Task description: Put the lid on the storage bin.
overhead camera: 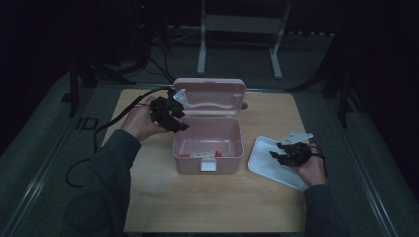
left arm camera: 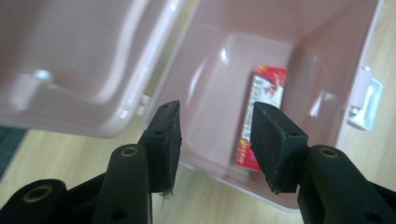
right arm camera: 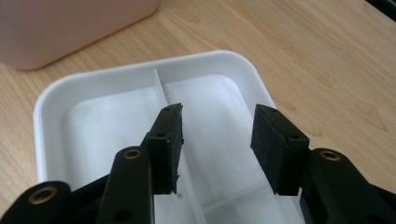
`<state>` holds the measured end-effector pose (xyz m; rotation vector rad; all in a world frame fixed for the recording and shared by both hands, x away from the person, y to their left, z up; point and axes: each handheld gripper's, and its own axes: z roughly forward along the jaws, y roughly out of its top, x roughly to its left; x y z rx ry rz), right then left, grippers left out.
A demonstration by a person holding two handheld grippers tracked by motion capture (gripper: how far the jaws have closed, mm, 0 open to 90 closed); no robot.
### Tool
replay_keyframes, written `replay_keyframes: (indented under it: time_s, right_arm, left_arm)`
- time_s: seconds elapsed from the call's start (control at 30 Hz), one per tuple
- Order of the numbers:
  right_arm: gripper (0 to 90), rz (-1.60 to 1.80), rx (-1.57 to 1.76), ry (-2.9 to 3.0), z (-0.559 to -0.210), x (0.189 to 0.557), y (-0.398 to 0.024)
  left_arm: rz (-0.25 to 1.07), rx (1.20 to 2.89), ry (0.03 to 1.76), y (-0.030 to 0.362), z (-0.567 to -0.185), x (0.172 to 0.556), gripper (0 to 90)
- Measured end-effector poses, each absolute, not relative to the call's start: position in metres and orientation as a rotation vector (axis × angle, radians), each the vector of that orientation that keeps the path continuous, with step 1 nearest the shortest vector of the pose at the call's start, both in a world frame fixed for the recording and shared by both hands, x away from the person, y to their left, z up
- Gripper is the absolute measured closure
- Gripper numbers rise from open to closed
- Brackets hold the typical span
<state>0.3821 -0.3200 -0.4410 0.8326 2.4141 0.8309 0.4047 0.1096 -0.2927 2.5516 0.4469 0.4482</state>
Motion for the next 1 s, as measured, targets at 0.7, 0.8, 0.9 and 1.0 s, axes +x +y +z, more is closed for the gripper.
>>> replay_keyframes:
  time_s: [0.7, 0.8, 0.9, 1.0]
  right_arm:
    - [58.4, 0.557, 0.78, 2.623, -0.432, 0.388, -0.325]
    - [60.9, 0.499, 0.769, 2.664, -0.43, 0.39, -0.324]
    - [62.4, 0.467, 0.76, 2.697, -0.429, 0.392, -0.322]
    - [63.9, 0.419, 0.749, 2.731, -0.43, 0.393, -0.321]
  left_arm:
    - [0.519, 2.29, 0.7, 0.169, -0.303, 0.412, 52.4]
    - [0.518, 2.274, 0.717, 0.173, -0.303, 0.413, 51.9]
    - [0.522, 2.277, 0.723, 0.175, -0.302, 0.414, 52.0]
    - [0.523, 2.261, 0.736, 0.178, -0.301, 0.415, 51.9]
